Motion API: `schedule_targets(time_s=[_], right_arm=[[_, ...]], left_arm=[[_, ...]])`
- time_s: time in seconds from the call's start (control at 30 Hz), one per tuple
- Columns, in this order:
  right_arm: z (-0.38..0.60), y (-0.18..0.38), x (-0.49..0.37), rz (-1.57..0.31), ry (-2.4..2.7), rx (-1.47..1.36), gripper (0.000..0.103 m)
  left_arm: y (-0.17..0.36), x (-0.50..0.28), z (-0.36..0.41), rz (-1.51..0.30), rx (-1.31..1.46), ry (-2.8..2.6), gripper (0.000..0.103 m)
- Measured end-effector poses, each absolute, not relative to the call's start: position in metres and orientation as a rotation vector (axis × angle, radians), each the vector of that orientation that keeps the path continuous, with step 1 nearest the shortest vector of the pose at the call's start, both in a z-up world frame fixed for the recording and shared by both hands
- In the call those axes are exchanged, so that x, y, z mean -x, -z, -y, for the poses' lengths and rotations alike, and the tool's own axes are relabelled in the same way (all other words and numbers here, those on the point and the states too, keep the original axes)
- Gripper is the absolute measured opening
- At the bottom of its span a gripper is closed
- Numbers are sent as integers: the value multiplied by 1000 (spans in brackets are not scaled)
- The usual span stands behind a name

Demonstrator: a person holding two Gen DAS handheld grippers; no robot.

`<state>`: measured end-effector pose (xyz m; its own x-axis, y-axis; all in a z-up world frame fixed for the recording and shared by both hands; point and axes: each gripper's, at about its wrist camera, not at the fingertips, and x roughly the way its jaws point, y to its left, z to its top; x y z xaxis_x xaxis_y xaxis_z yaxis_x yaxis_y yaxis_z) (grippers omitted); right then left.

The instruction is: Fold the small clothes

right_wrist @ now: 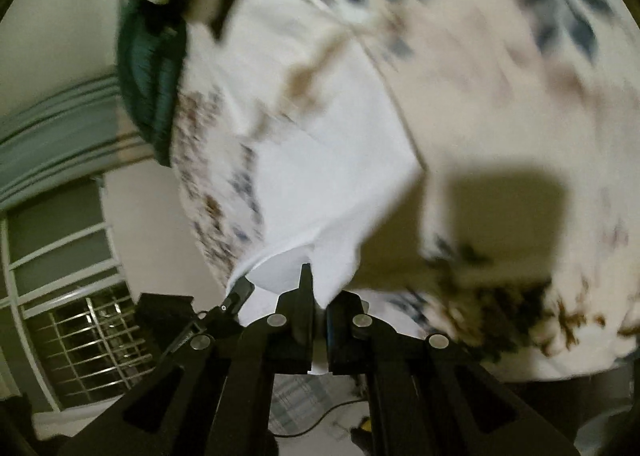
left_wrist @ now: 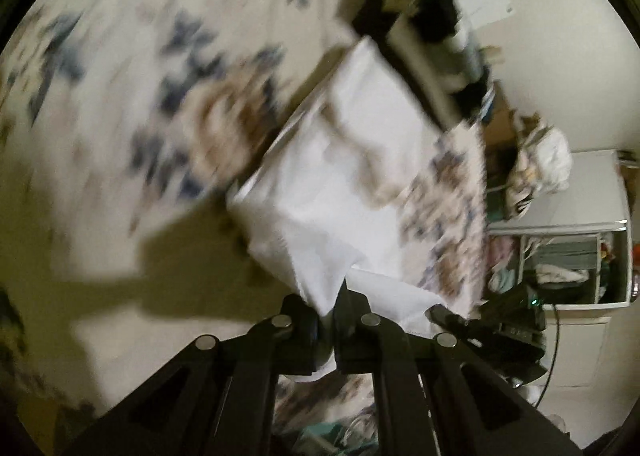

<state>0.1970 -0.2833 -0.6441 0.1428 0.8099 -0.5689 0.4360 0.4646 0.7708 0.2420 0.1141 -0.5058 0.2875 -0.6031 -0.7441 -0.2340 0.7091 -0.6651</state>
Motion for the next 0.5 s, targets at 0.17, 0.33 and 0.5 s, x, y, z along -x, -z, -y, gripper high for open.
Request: schedule_targets(time_s=[0.17,0.33,0.5], right_arm=[[293,618,-272,-1383,-369,-1141,4],[290,619,-356,-1312,-318,-1150,4],[316,636,-427,-1234,-282,-1282,23]], left_arm=[[499,-322,-107,-1185,802,322,3],[517,-417,-100,-1173,822,359,6],[522,-483,-103,-1165,844,389,33]])
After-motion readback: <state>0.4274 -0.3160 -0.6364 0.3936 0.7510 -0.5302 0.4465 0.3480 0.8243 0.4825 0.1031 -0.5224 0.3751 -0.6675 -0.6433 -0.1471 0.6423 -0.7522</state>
